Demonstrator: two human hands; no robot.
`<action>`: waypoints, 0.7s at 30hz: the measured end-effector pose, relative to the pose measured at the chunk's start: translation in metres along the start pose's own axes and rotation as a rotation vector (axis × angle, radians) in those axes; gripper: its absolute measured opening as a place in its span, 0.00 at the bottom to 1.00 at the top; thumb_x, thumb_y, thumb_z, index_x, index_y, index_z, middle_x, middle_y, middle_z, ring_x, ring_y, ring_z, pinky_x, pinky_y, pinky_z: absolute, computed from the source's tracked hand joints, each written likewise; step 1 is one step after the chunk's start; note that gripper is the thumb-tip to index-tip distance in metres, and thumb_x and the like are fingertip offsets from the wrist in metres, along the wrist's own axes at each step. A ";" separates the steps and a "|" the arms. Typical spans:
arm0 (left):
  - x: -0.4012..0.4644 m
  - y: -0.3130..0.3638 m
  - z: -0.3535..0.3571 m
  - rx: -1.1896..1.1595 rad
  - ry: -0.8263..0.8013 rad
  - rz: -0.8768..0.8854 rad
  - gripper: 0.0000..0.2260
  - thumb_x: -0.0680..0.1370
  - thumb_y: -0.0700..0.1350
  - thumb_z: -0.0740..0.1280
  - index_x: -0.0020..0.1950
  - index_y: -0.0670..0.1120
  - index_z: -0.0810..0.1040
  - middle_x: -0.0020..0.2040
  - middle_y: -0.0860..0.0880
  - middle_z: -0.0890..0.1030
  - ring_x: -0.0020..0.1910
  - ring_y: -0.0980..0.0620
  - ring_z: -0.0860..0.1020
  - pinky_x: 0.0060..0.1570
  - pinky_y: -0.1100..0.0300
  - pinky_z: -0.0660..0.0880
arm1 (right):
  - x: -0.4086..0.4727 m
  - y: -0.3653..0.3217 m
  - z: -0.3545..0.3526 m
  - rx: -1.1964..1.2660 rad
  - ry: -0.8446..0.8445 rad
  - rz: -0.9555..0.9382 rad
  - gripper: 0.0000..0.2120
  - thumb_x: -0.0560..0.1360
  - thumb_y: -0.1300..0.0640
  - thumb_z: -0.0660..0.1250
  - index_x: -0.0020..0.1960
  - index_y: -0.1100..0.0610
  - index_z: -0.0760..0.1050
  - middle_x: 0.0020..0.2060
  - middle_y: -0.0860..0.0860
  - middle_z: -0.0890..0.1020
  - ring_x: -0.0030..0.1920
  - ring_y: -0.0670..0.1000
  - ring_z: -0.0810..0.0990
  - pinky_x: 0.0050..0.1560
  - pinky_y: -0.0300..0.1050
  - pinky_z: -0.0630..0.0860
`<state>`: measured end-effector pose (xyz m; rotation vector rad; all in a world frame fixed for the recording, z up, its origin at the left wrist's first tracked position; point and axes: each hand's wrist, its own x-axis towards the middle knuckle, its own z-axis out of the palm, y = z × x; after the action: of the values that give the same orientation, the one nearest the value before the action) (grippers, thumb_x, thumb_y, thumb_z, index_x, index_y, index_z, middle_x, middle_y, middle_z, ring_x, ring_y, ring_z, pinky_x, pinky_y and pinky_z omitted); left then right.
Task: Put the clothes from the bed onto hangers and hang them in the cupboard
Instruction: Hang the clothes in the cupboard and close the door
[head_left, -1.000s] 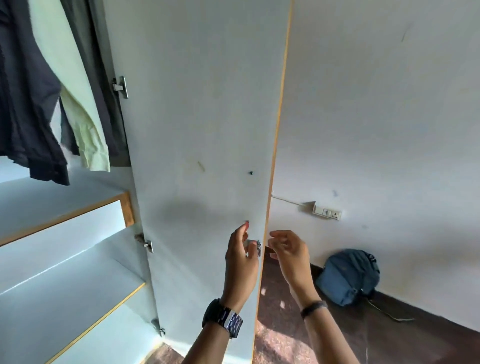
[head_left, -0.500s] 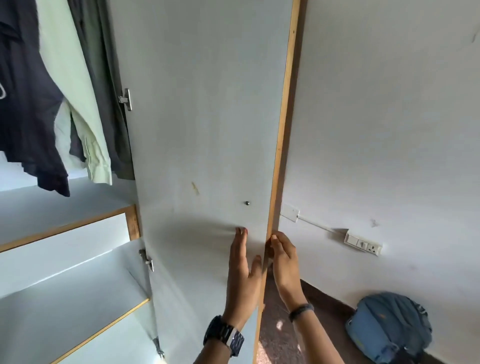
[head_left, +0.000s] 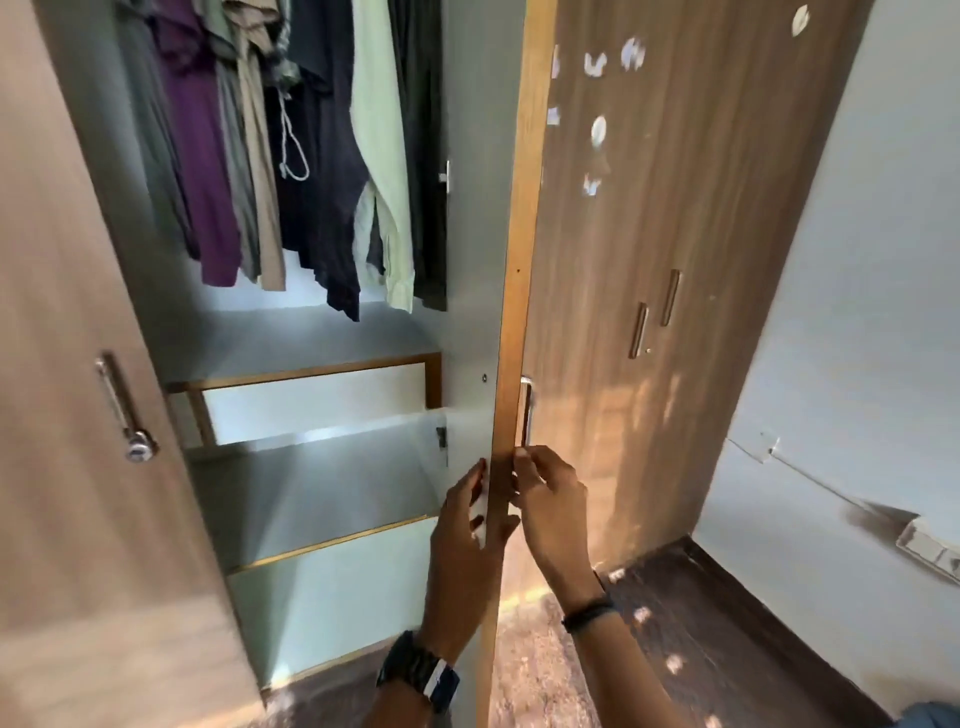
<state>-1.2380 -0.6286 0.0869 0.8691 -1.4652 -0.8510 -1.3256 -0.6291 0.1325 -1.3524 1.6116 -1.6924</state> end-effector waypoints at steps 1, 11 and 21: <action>-0.003 0.000 -0.014 -0.024 0.083 -0.009 0.21 0.73 0.45 0.69 0.61 0.61 0.67 0.59 0.64 0.73 0.56 0.70 0.75 0.51 0.73 0.73 | -0.007 -0.006 0.014 -0.005 -0.073 -0.029 0.10 0.78 0.53 0.61 0.42 0.50 0.79 0.38 0.47 0.83 0.41 0.52 0.82 0.48 0.54 0.80; 0.023 -0.019 -0.178 0.204 0.399 -0.051 0.16 0.74 0.47 0.67 0.62 0.51 0.74 0.56 0.51 0.81 0.55 0.53 0.80 0.58 0.57 0.77 | -0.022 -0.036 0.175 0.292 -0.495 -0.046 0.12 0.79 0.53 0.64 0.57 0.48 0.62 0.45 0.52 0.82 0.44 0.53 0.83 0.49 0.47 0.81; 0.121 -0.086 -0.329 0.424 0.555 0.016 0.21 0.73 0.39 0.72 0.65 0.45 0.71 0.57 0.50 0.76 0.55 0.54 0.76 0.57 0.55 0.75 | 0.026 -0.043 0.340 0.060 -0.478 -0.276 0.08 0.80 0.51 0.59 0.53 0.53 0.74 0.34 0.45 0.76 0.34 0.42 0.75 0.37 0.36 0.73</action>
<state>-0.9117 -0.7835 0.0862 1.2855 -1.1627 -0.2426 -1.0342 -0.8108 0.1286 -1.8439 1.1364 -1.3943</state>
